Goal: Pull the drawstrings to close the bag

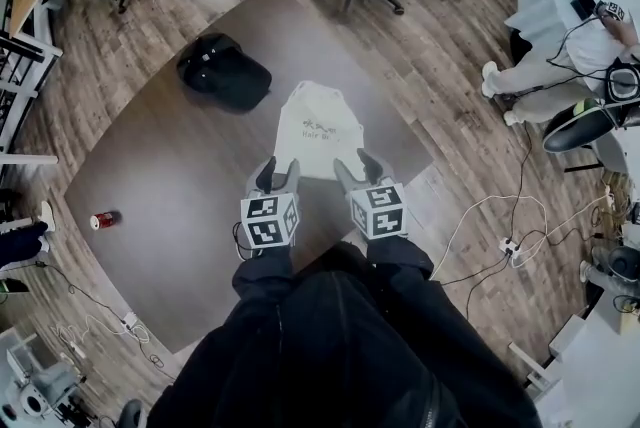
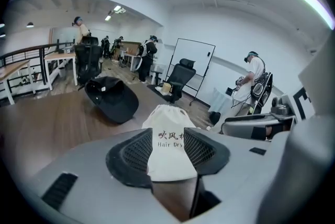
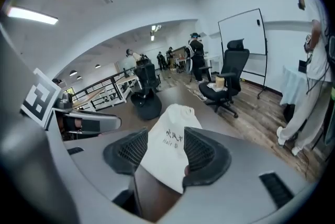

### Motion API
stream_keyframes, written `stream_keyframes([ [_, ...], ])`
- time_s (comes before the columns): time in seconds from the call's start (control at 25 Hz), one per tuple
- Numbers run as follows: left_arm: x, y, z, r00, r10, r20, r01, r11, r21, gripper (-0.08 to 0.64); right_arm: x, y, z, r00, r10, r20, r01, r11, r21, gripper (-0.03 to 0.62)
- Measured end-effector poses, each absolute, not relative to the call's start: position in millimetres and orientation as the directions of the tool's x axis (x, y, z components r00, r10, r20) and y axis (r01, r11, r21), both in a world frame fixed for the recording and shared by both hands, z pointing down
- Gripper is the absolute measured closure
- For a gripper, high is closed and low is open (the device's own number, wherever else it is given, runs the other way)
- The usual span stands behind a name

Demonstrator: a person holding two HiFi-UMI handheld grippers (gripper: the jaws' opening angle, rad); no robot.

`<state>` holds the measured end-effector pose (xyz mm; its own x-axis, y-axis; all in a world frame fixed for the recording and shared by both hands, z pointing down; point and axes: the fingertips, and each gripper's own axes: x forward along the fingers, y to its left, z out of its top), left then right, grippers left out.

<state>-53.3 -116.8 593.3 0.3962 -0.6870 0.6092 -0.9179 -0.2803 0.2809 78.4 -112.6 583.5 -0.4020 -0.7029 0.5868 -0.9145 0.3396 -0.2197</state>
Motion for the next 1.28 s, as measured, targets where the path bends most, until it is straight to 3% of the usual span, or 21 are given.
stream_keyframes([
  [0.2, -41, -134, 520, 0.397, -0.784, 0.477, -0.917, -0.316, 0.244, 0.391, 71, -130, 499, -0.408, -0.807, 0.427, -0.912, 0.385, -0.145, 0.451],
  [0.48, -36, -145, 413, 0.373, -0.878, 0.299, -0.924, -0.323, 0.203, 0.503, 84, -135, 393, -0.387, -0.89, 0.242, -0.922, 0.381, -0.07, 0.56],
  [0.8, -15, -133, 333, 0.392, -0.901, 0.185, -0.918, -0.369, 0.148, 0.529, 84, -122, 327, -0.4, -0.905, 0.142, -0.916, 0.397, -0.053, 0.571],
  [1.28, 10, -116, 305, 0.42, -0.898, 0.134, -0.905, -0.405, 0.129, 0.529, 90, -105, 295, -0.401, -0.912, 0.083, -0.916, 0.399, -0.042, 0.571],
])
